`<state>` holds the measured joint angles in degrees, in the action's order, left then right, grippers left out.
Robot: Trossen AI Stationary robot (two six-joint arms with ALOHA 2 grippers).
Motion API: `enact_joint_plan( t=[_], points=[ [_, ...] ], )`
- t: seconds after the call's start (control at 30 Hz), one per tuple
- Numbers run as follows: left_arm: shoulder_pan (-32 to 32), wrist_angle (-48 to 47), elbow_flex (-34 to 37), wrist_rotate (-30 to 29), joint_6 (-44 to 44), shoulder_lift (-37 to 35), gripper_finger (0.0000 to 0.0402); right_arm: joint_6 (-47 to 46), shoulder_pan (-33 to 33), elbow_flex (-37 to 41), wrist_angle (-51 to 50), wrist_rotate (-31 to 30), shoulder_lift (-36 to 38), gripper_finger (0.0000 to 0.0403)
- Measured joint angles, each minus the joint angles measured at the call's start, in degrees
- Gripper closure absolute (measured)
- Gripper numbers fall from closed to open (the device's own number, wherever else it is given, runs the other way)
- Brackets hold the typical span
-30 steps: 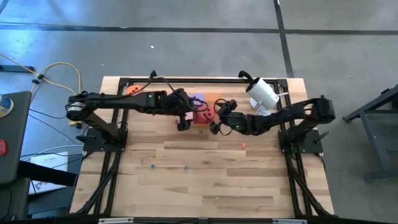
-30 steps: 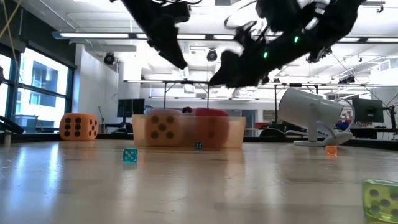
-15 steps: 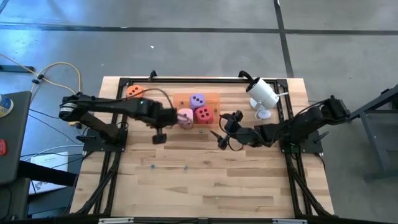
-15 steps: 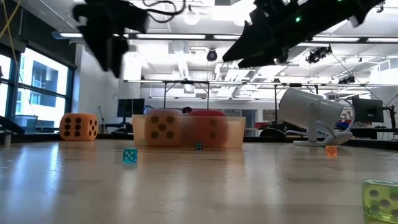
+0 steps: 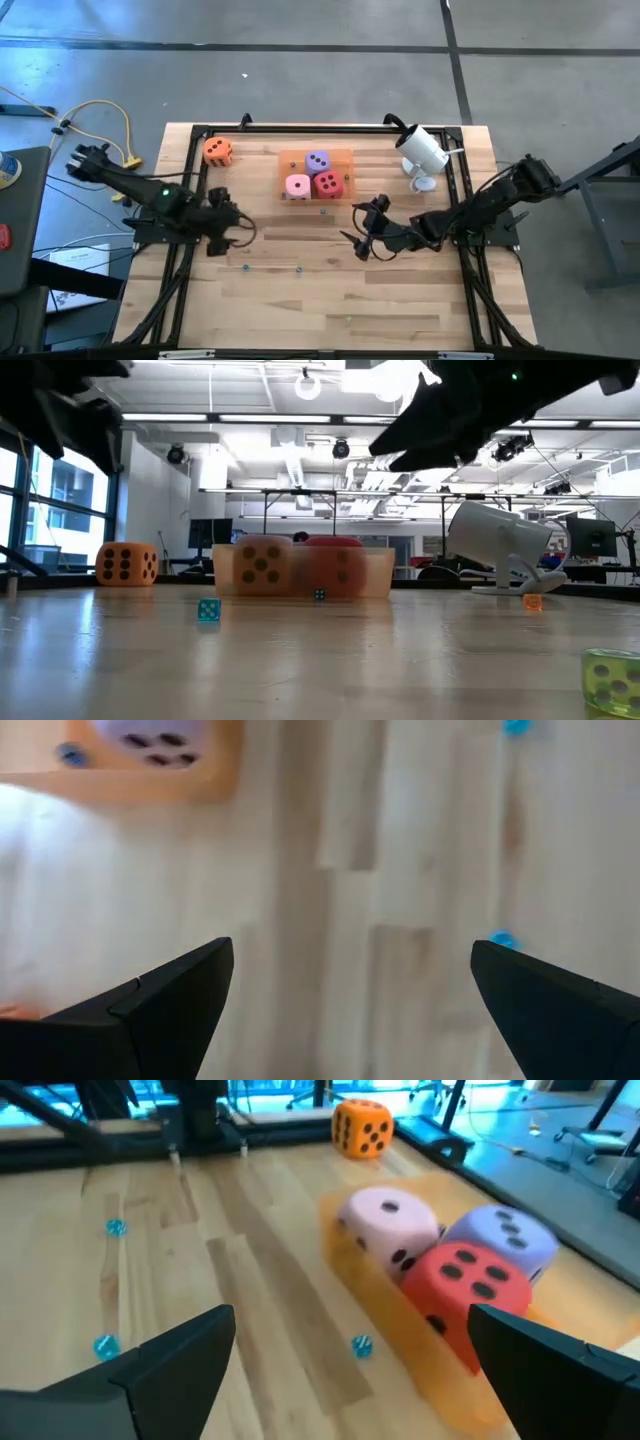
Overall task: Pick & Place Dice
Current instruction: Put the small light blue dice in the orange bin
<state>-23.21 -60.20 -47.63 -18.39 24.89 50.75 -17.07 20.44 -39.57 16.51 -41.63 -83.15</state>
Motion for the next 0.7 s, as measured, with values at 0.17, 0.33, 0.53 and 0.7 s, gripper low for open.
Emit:
enact_joint_plan(
  t=[0.17, 0.33, 0.53, 0.7],
  points=[
    [-5.41, 11.23, 8.35, 0.38, 6.11, -6.09, 0.0004, -3.59, 2.22, -0.01, 4.57, 0.39, -3.33, 0.001],
    [-10.09, 18.62, 13.22, 0.02, 6.85, -5.89, 0.0004, -0.58, 3.43, -0.01, 13.52, 5.47, -8.49, 0.001],
    [-14.66, 31.63, 21.19, -2.93, 8.74, -3.18, 0.0005, 4.08, 3.59, -0.01, 21.57, 10.98, -10.85, 0.001],
    [-16.97, 35.4, 23.27, -3.93, 17.4, -0.39, 0.0005, 4.8, 3.57, -0.01, 21.51, 11.69, -10.87, 0.001]
  ],
)
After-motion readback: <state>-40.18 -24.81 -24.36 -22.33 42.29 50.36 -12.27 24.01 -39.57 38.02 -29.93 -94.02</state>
